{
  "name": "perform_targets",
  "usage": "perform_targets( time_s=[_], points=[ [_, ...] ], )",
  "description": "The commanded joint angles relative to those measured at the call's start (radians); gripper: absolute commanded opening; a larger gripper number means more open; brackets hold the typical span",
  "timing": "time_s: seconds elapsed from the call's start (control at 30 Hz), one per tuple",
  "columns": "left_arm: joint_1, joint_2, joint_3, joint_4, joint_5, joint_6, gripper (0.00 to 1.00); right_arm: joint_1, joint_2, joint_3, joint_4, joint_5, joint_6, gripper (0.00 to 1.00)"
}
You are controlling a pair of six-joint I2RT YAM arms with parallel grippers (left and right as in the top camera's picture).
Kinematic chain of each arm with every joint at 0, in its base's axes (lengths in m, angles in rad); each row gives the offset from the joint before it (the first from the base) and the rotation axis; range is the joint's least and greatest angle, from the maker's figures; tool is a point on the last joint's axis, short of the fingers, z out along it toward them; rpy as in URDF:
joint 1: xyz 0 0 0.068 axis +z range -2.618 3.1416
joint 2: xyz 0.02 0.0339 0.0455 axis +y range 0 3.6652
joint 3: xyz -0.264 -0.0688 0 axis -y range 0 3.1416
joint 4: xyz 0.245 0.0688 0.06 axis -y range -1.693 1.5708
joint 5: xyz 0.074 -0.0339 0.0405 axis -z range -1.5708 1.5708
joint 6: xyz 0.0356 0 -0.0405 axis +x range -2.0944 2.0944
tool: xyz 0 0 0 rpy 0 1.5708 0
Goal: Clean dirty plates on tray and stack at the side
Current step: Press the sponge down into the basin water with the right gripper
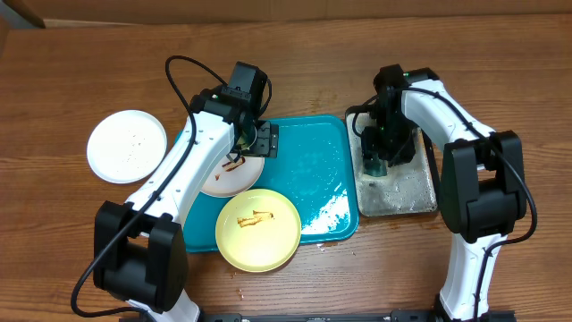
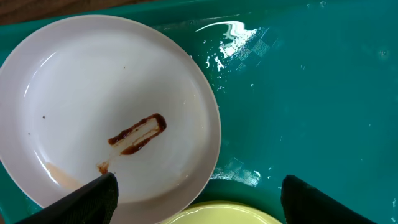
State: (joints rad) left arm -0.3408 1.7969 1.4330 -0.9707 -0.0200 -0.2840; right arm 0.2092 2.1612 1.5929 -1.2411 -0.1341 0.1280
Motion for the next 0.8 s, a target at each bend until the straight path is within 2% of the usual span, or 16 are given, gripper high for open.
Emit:
perform_targets(
  time_s=[0.0,0.07,0.13,0.17,0.33,0.43,0.47,0.5,0.53,0.57,0.6,0.77],
  points=[
    [-0.008,-0.017,0.01,0.006,-0.013,0.019,0.85,-0.001,0.003,-0.034,0.012,-0.009,0.001,0.53],
    [-0.008,-0.017,0.01,0.008,-0.013,0.019,0.85,-0.001,0.003,-0.038,0.017,-0.01,0.002,0.39],
    [-0.008,-0.017,0.01,0.008,-0.013,0.019,0.84,-0.001,0.003,-0.038,0.021,-0.01,0.002,0.08],
    [-0.008,-0.017,0.01,0.008,-0.013,0.019,0.84,-0.001,0.003,-0.038,0.022,-0.01,0.002,0.04],
    [-0.008,-0.017,0.01,0.01,-0.013,0.019,0.85,-0.001,0.003,-0.038,0.033,-0.01,0.002,0.04],
    [-0.008,-0.017,0.01,0.011,-0.013,0.019,0.91,-0.001,0.003,-0.038,0.036,0.0,0.002,0.04],
    [-0.008,-0.017,0.01,0.012,-0.013,0.02,0.89,-0.001,0.003,-0.038,0.036,0.016,0.002,0.04],
    [-0.008,-0.017,0.01,0.011,-0.013,0.02,0.71,-0.001,0.003,-0.038,0.033,0.031,0.002,0.04],
    [-0.008,-0.017,0.01,0.011,-0.013,0.02,0.39,-0.001,0.003,-0.038,0.032,0.045,0.002,0.04],
    [-0.008,-0.017,0.01,0.011,-0.013,0.02,0.15,-0.001,0.003,-0.038,0.032,0.052,0.002,0.04],
    [-0.008,-0.017,0.01,0.011,-0.013,0.023,0.04,-0.001,0.003,-0.038,0.031,0.059,0.002,0.04],
    [-0.006,-0.017,0.01,0.011,-0.016,0.042,0.04,-0.004,0.003,-0.037,0.03,0.063,0.002,0.04]
  ],
)
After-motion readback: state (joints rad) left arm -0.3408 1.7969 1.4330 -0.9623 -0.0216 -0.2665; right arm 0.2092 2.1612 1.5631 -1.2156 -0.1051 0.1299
